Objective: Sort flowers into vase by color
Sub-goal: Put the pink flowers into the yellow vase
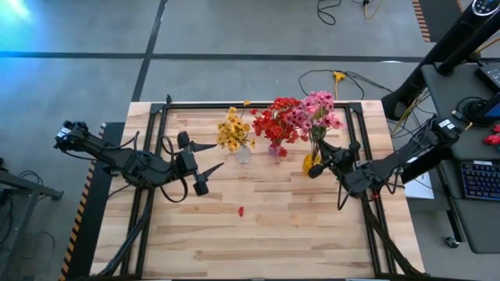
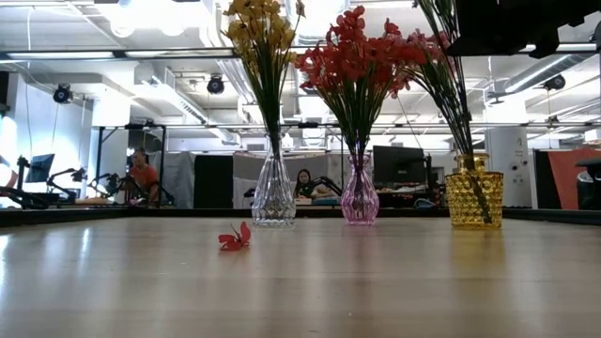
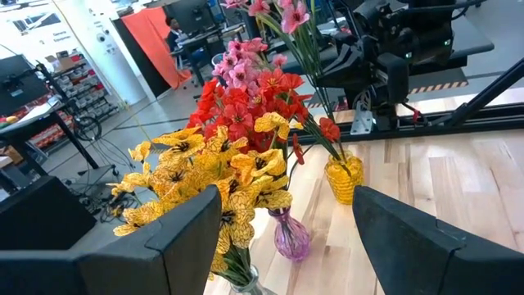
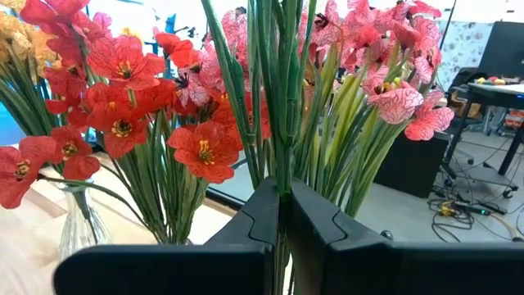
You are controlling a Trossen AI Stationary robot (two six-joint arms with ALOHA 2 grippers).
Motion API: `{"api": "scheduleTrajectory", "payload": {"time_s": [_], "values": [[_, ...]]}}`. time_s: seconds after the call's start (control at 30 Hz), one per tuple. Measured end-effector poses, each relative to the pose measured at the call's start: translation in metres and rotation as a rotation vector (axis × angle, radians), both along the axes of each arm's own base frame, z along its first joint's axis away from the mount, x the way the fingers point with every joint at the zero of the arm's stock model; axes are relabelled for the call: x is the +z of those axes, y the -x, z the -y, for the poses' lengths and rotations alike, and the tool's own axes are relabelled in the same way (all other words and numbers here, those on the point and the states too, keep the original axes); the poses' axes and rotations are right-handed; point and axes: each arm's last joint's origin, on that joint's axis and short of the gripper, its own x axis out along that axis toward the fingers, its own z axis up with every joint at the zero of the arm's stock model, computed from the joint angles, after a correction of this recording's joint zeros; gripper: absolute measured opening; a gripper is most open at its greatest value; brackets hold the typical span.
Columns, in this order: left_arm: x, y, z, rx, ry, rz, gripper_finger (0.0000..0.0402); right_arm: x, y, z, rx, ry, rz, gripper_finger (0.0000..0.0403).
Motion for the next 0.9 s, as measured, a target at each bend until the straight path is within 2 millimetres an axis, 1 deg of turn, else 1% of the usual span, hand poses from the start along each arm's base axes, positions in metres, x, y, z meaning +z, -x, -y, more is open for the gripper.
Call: {"api": "scheduleTrajectory", "payload": {"time_s": [0.67, 0.77, 0.9], "values": [[-0.0001, 0.0000, -0.0001, 0.000, -0.001, -0.001, 0.0258, 0.0000, -0.0001, -0.0001, 0.000, -0.013, 0.023, 0.0016], [-0.0001, 0.0000, 0.0000, -0.001, -0.005, -0.003, 0.0258, 0.0000, -0.0001, -0.0001, 0.000, -0.018, 0.031, 0.0030], [-0.0001, 0.0000, 0.0000, -0.001, -0.005, -0.003, 0.0258, 0.0000, -0.0001, -0.0001, -0.001, -0.021, 0.035, 0.0066]]}}
